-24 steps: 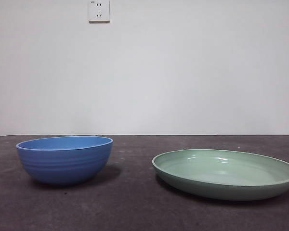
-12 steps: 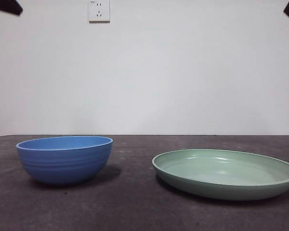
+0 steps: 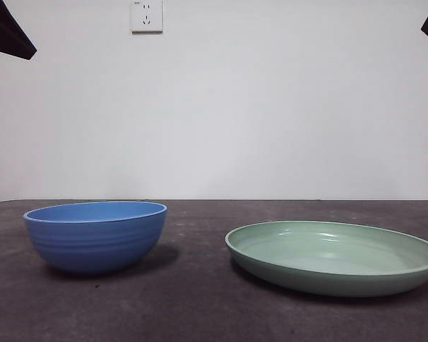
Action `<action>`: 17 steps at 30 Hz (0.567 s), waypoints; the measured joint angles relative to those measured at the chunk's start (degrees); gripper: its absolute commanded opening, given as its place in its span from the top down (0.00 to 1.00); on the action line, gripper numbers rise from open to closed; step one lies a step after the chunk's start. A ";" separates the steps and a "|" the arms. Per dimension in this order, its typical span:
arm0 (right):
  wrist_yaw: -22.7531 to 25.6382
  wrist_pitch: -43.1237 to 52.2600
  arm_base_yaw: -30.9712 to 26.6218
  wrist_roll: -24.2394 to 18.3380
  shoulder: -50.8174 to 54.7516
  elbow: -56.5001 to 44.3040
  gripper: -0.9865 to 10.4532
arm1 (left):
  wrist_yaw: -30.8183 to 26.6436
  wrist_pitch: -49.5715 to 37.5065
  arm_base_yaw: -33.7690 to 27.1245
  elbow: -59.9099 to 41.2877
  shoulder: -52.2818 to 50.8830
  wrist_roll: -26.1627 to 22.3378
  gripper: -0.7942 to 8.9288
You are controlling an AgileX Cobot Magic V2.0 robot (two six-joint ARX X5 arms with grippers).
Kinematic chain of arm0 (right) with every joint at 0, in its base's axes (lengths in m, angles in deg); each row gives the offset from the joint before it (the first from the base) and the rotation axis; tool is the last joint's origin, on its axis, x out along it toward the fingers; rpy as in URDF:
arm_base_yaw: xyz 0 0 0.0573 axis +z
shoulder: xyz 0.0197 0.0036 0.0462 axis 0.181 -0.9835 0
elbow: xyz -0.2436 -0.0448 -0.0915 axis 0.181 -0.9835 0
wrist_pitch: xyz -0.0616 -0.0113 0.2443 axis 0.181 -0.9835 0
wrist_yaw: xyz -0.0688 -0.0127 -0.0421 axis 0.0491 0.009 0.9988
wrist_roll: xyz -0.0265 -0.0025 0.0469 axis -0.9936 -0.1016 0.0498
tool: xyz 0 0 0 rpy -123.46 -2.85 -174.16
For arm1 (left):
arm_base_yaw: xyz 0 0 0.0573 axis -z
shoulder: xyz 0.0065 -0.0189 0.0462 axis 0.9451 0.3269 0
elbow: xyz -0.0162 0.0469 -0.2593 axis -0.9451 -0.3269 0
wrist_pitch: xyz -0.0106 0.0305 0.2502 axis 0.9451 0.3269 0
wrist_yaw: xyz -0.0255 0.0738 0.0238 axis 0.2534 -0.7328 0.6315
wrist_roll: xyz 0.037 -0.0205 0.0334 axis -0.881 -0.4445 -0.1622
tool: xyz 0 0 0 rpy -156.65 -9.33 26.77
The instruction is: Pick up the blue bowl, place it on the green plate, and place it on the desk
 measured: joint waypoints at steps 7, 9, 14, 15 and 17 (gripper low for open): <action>0.02 -0.07 0.00 -0.04 0.00 0.00 0.43 | 0.00 0.00 0.07 0.00 0.00 -0.04 0.22; 0.02 -0.09 0.00 -0.04 0.00 0.00 0.40 | 0.04 -0.17 0.07 0.00 0.00 -0.63 0.21; 0.02 -0.09 0.00 -0.07 0.00 0.00 0.40 | 0.13 -0.39 0.09 0.00 0.00 -0.24 0.21; 0.02 -0.09 0.00 -0.07 0.00 0.00 0.40 | 0.13 -0.39 0.11 0.00 0.00 -0.24 0.21; 0.02 -0.09 0.00 -0.07 0.00 0.00 0.40 | 0.13 -0.35 0.13 0.00 0.00 -0.24 0.21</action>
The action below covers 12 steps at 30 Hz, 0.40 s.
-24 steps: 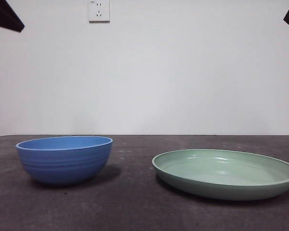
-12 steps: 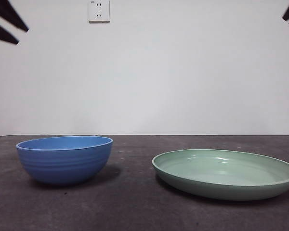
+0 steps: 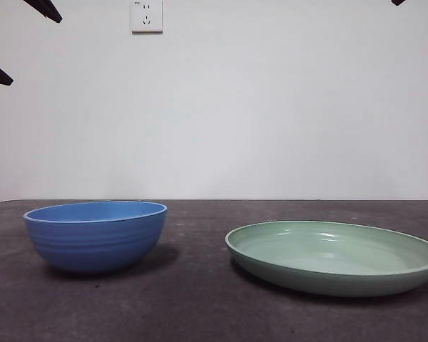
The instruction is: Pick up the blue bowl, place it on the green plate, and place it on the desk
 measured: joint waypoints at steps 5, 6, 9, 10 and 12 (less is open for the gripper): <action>0.00 -0.02 0.00 0.02 0.00 0.00 0.40 | -1.16 2.05 0.04 0.07 0.39 0.24 0.22; 0.00 -0.02 0.00 0.00 0.00 0.00 0.40 | -2.43 3.45 0.09 0.13 0.85 0.24 0.22; -0.02 -0.02 0.00 0.00 0.00 0.00 0.40 | -7.28 8.24 0.09 0.26 3.30 0.15 0.22; -0.02 -0.02 0.00 0.00 0.00 0.00 0.40 | -8.72 9.70 0.09 0.26 4.26 0.11 0.22; -0.02 -0.02 0.00 0.02 0.00 0.00 0.40 | -10.80 12.17 0.09 0.26 6.71 -0.02 0.22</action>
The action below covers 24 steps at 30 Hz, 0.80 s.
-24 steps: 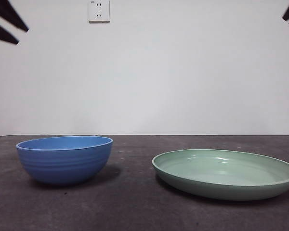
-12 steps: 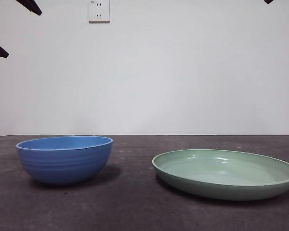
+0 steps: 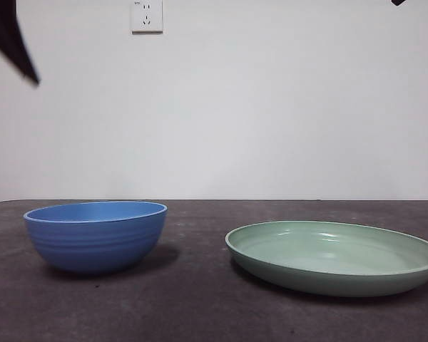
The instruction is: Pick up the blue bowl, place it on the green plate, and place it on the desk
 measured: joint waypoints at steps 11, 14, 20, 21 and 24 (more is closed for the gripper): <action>0.00 0.00 0.00 -0.02 0.00 0.00 0.40 | -3.91 -1.60 4.26 0.02 13.57 0.04 0.31; 0.00 -0.02 0.00 -0.02 0.00 0.00 0.40 | -4.59 -4.46 6.62 0.02 17.25 0.04 0.31; 0.00 -0.96 0.00 0.00 0.00 0.00 0.40 | -5.99 -9.90 9.29 0.02 23.17 0.28 0.34; 0.00 -1.11 0.00 0.00 0.00 0.00 0.40 | -6.14 -10.12 9.40 0.07 23.98 0.42 0.38; 0.00 -1.29 0.00 0.00 0.00 0.00 0.40 | -7.43 -10.12 9.44 0.07 25.55 0.94 0.51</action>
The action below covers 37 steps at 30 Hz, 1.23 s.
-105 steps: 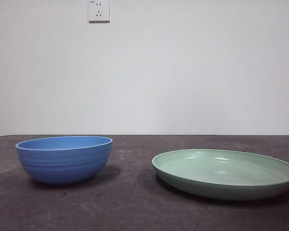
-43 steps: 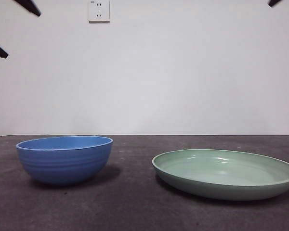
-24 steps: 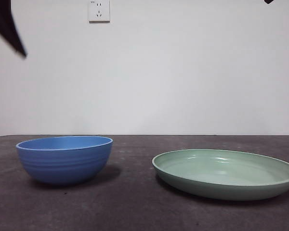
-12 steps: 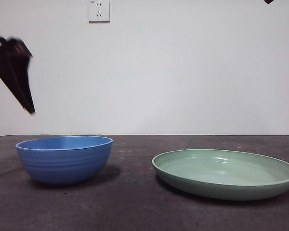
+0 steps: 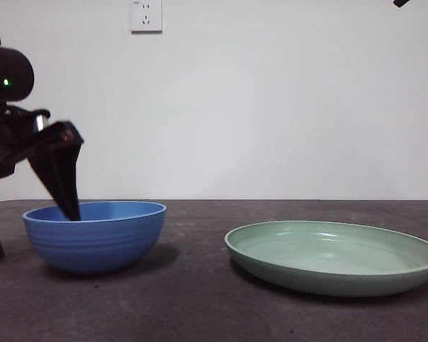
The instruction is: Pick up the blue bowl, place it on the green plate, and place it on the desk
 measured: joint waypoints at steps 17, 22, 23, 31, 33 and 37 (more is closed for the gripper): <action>-0.02 -0.70 0.00 0.00 0.00 0.00 0.40 | -0.33 -0.33 0.66 1.20 0.59 0.46 0.90; 0.00 -1.33 0.00 0.00 0.00 0.00 0.40 | -5.01 3.28 3.58 6.60 0.63 0.42 0.90; 0.00 -1.49 0.00 0.00 0.00 0.00 0.40 | -6.21 4.55 4.46 8.09 0.66 0.61 0.90; 0.04 -4.35 -0.02 -0.02 2.58 0.02 0.40 | -11.89 15.06 14.82 25.81 4.02 2.16 0.90; 0.04 -4.79 -0.02 -0.02 3.69 0.04 0.40 | -13.14 16.83 17.66 30.56 6.12 2.34 0.90; 0.04 -6.29 -0.02 -0.02 5.66 0.07 0.40 | -13.31 18.84 23.26 38.73 11.47 2.36 0.90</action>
